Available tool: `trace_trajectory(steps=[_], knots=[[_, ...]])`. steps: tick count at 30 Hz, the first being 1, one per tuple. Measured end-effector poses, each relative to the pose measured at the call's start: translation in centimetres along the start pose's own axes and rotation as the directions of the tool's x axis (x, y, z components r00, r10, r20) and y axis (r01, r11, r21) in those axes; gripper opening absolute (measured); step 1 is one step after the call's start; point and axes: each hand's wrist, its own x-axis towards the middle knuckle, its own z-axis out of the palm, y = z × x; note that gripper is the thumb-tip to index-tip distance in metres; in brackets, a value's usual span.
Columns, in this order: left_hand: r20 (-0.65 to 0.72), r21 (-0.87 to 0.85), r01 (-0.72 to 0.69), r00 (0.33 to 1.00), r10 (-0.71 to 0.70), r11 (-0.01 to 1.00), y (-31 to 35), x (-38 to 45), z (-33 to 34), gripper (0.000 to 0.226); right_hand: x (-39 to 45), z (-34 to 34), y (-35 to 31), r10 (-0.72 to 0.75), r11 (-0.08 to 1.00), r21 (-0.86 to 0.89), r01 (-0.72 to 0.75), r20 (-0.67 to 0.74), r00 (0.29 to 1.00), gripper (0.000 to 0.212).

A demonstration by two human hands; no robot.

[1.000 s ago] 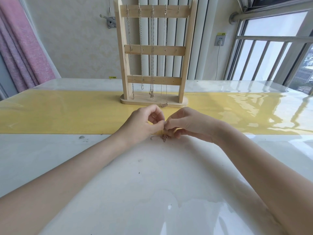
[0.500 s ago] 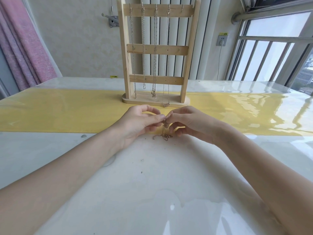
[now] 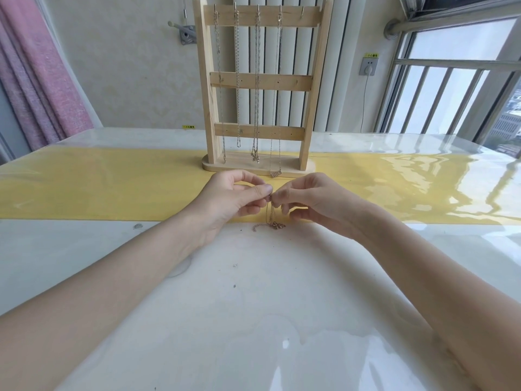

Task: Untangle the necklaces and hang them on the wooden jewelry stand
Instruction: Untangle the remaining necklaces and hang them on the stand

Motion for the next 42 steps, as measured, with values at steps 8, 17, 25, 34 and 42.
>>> trace_trajectory(steps=[8, 17, 25, 34, 42], knots=[[0.104, 0.034, 0.080, 0.991, -0.083, 0.996, -0.2, -0.2, 0.6, 0.017, 0.1, 0.1, 0.2, 0.026, 0.999, 0.045, -0.027, 0.009, 1.000, 0.026], [0.066, -0.218, 0.142, 0.989, -0.131, 0.966, 0.4, 0.0, 0.9, 0.022, 0.2, 0.3, -0.2, 0.038, 0.986, 0.160, -0.040, 0.016, 0.999, 0.017], [0.028, -0.314, 0.161, 0.987, -0.161, 0.936, 0.2, 0.5, 0.8, 0.016, 0.6, 0.8, 0.7, -0.002, 0.985, 0.173, 0.023, -0.121, 0.993, 0.011], [0.005, -0.342, 0.167, 0.984, -0.176, 0.925, -0.4, 0.9, 0.3, 0.010, 0.2, 1.0, 0.3, -0.246, 0.969, -0.064, 0.238, -0.159, 0.956, 0.011], [0.029, -0.342, 0.195, 0.980, -0.197, 0.919, -0.1, 0.6, 0.3, 0.011, 0.2, 1.5, 0.6, -0.252, 0.964, -0.136, 0.230, -0.177, 0.951, 0.008]])
